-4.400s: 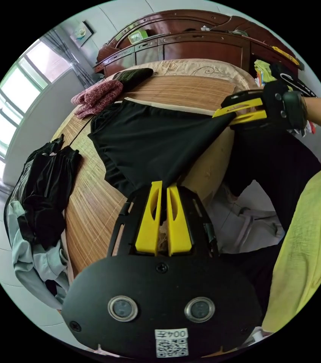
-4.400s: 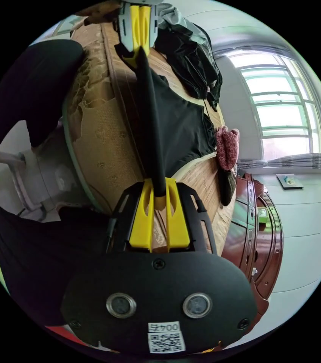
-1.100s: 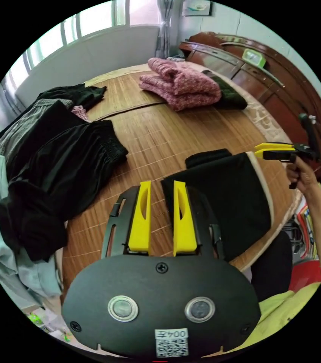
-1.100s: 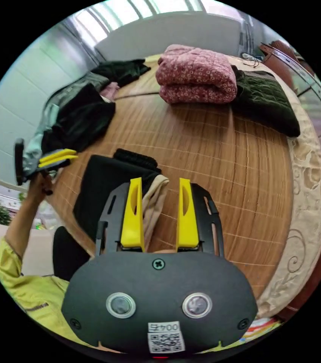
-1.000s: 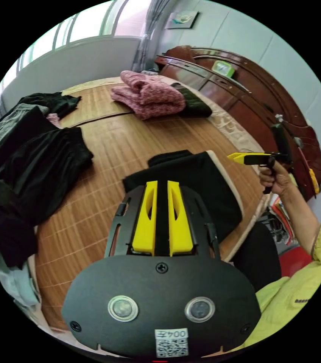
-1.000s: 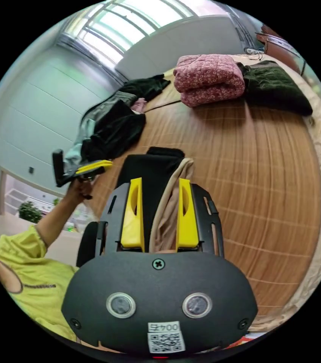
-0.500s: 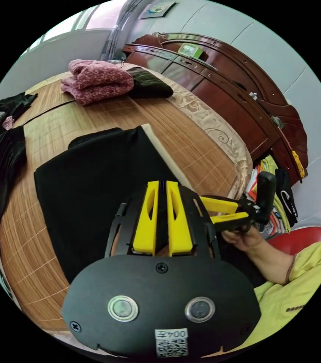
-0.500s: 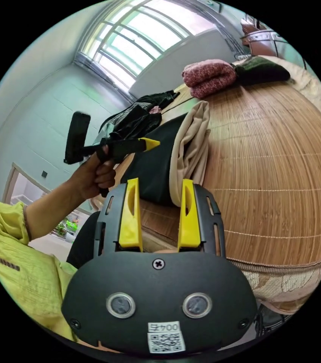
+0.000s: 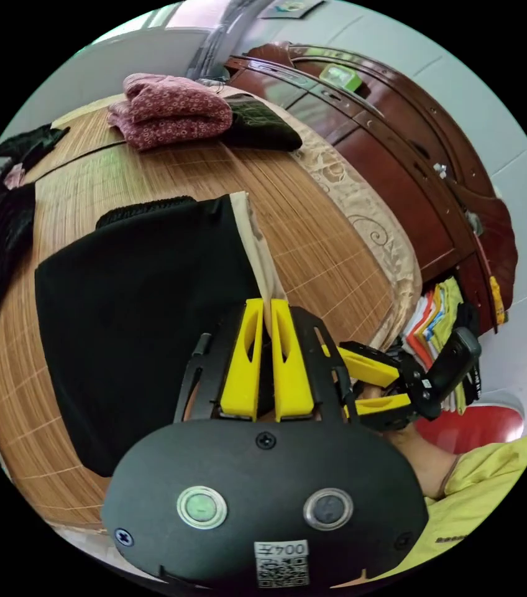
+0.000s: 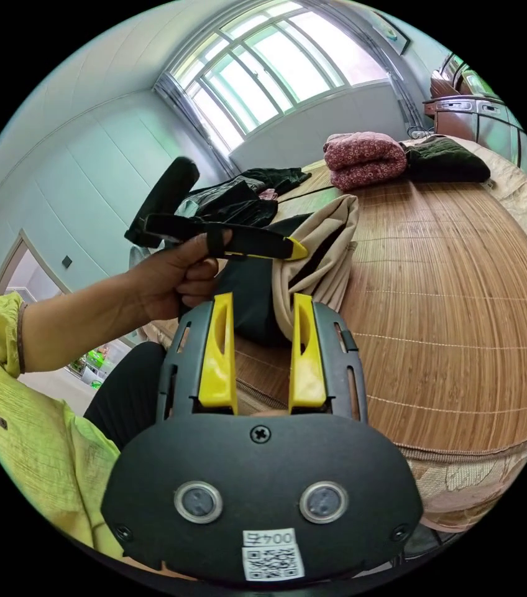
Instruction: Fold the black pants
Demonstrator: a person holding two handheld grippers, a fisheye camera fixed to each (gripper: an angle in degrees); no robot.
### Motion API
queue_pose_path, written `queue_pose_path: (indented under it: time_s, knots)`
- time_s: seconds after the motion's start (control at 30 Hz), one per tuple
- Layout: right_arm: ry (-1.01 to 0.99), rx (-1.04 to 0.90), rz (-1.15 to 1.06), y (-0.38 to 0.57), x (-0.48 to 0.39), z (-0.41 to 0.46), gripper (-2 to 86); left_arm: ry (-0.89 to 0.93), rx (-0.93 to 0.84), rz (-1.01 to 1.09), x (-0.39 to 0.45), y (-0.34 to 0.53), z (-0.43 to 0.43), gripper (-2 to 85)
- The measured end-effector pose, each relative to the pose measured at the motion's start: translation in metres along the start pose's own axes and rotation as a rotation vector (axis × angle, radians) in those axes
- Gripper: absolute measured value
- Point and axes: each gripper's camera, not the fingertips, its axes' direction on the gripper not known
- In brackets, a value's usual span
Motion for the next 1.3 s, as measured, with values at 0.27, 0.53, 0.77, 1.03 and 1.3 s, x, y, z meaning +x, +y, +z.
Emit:
queue_pose_path:
  time_s: [0.27,0.53,0.77,1.03,1.3]
  knots:
    - [-0.053,-0.017,-0.012,-0.002,0.018,-0.021,14.9,0.317,0.142,-0.161,-0.075,0.048,-0.052,2.4]
    - [0.134,-0.097,0.072,-0.004,0.033,-0.032,4.9,0.337,0.219,0.028,-0.065,0.066,-0.113,2.8]
    - [0.025,-0.001,0.304,0.004,0.080,-0.069,8.5,0.088,0.236,-0.022,-0.099,0.110,-0.192,3.0]
    - [-0.154,0.159,0.462,0.018,0.108,-0.116,14.5,0.054,0.296,-0.215,-0.180,0.236,-0.311,5.0]
    - [-0.223,0.107,0.599,0.022,0.117,-0.123,19.1,0.178,0.259,-0.357,-0.225,0.303,-0.330,11.4]
